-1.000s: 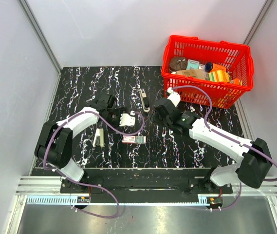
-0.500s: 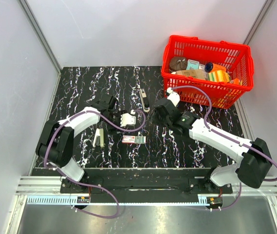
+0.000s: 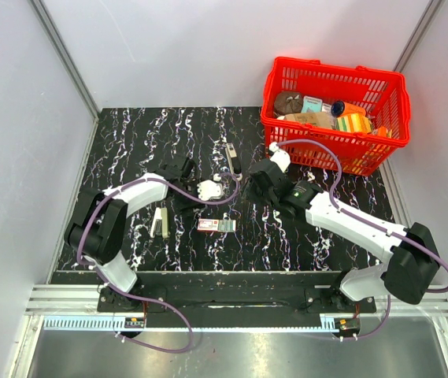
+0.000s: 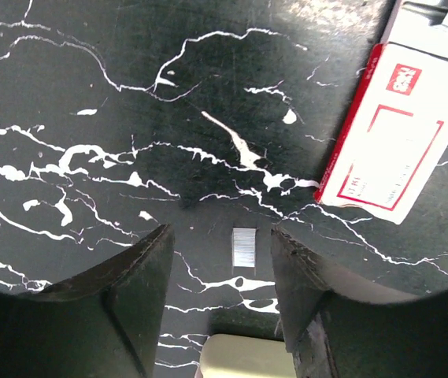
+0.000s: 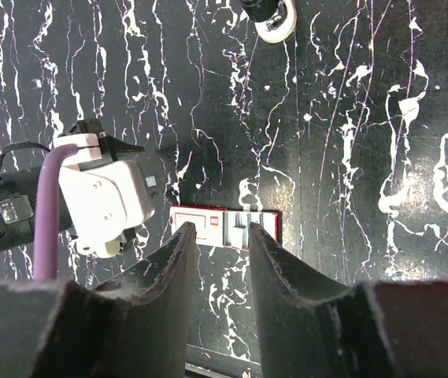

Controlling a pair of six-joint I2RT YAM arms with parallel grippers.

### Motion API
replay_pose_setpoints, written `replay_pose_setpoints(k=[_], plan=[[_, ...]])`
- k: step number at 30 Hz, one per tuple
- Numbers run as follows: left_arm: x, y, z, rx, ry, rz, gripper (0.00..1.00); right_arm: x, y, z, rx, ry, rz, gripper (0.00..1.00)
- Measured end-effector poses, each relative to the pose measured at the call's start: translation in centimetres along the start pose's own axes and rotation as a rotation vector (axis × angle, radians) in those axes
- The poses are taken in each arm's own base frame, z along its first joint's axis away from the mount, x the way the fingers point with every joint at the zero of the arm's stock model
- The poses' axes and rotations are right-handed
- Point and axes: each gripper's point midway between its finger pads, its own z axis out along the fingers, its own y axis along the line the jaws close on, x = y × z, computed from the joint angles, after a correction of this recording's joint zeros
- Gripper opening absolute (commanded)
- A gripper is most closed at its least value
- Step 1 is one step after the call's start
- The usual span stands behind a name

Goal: Unload the staples from the stapler

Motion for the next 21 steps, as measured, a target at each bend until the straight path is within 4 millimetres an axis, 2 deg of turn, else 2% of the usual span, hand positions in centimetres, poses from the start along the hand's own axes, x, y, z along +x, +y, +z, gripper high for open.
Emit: replay_pose_setpoints(k=[8, 16, 21], plan=[[1.0, -0.5, 0.5, -0.023, 0.047, -0.047, 0.55, -0.1, 0.1, 0.1, -0.005, -0.003, 0.002, 0.39], [1.1, -0.7, 0.5, -0.049, 0.070, -0.061, 0.47, 0.1, 0.0, 0.1, -0.005, 0.001, 0.002, 0.39], [1.1, -0.5, 0.6, -0.068, 0.083, -0.064, 0.49, 0.3, 0.0, 0.2, -0.007, 0.008, 0.001, 0.39]])
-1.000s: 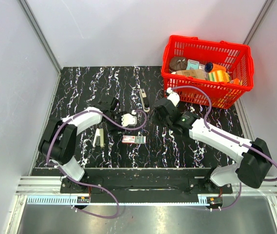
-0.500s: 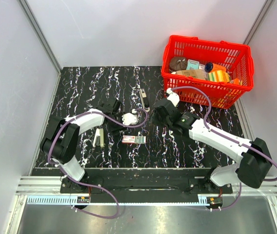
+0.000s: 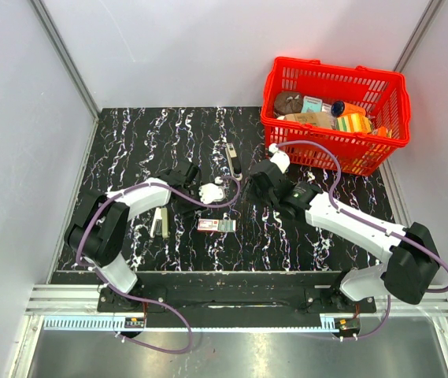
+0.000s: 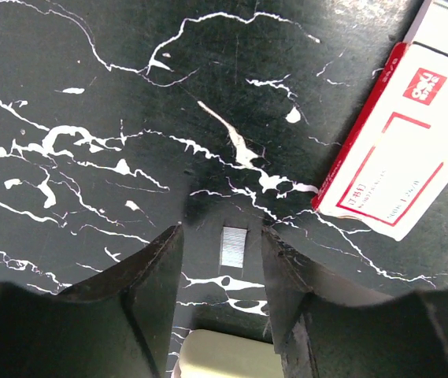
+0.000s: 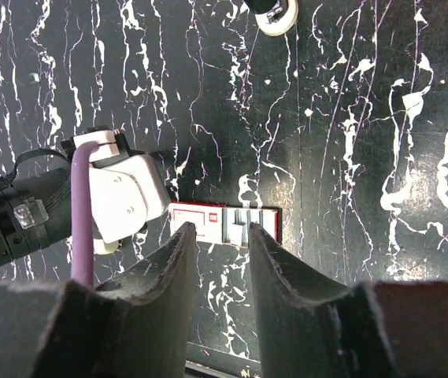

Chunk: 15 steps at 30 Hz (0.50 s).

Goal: Unload the staples from the stapler

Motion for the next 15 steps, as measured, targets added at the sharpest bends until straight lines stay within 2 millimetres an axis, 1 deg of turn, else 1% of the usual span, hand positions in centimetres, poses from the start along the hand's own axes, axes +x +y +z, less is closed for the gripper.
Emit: replay_pose_setpoints(k=[5, 15], plan=[[0.03, 0.14, -0.05, -0.022, -0.006, -0.005, 0.49, 0.20, -0.09, 0.03, 0.000, 0.007, -0.001, 0.39], [0.44, 0.13, -0.36, -0.057, -0.008, 0.003, 0.54, 0.24, -0.09, 0.03, -0.001, 0.009, -0.001, 0.38]])
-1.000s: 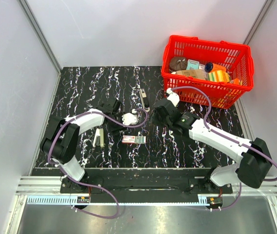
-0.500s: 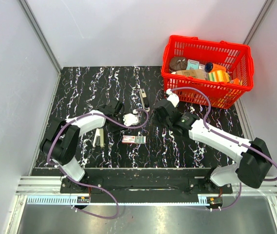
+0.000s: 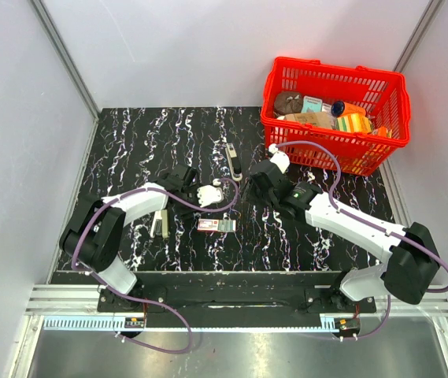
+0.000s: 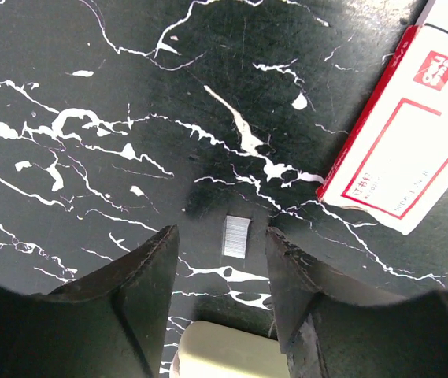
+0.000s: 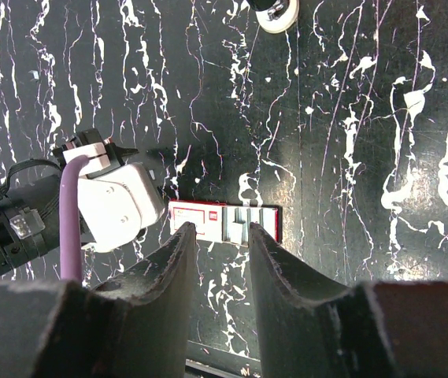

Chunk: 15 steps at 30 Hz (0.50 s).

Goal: Unload the staples from the stapler

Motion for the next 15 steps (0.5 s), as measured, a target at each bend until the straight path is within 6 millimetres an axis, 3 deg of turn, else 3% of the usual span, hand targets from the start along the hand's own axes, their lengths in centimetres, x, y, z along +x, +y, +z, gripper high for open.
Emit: replay_pose_setpoints(k=[4, 15], plan=[[0.06, 0.02, -0.05, -0.005, 0.000, 0.004, 0.51, 0.07, 0.03, -0.01, -0.002, 0.003, 0.000, 0.39], [0.59, -0.28, -0.02, 0.011, 0.022, 0.027, 0.24, 0.11, 0.03, 0.00, -0.003, 0.005, 0.000, 0.38]])
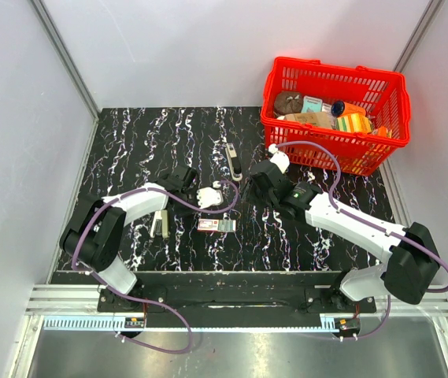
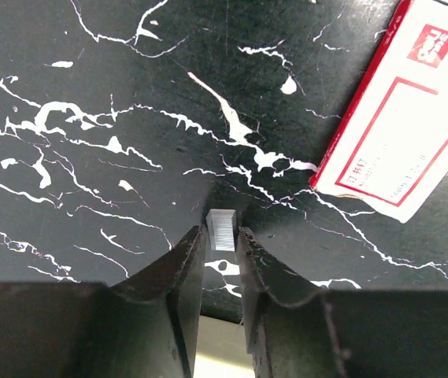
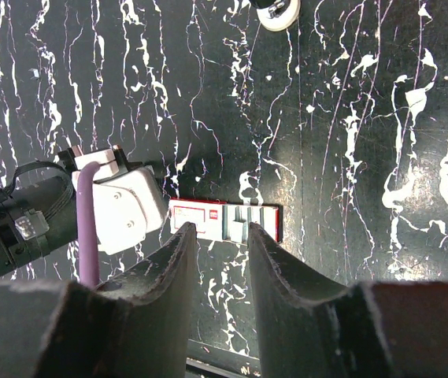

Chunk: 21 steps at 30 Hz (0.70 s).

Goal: Unload the staples from the stapler

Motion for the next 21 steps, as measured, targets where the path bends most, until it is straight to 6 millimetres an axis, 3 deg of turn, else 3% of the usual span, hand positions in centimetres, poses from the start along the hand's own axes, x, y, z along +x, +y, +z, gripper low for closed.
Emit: replay_pose_setpoints(k=[2, 6, 8, 13, 21], plan=[[0.08, -0.07, 0.03, 0.003, 0.004, 0.002, 0.17, 0.00, 0.00, 0.00, 0.000, 0.000, 0.000, 0.38], [0.13, -0.12, 0.00, 0.008, 0.008, 0.004, 0.15, 0.01, 0.00, 0.00, 0.000, 0.000, 0.000, 0.38], [0.10, -0.16, -0.04, 0.015, 0.011, 0.001, 0.20, 0.00, 0.00, 0.00, 0.000, 0.000, 0.000, 0.38], [-0.02, -0.34, -0.06, 0.041, 0.022, -0.014, 0.42, 0.00, 0.01, -0.01, -0.001, 0.000, 0.000, 0.38], [-0.10, -0.38, -0.07, 0.052, 0.026, -0.022, 0.42, -0.06, 0.04, -0.07, -0.002, -0.001, 0.000, 0.38]])
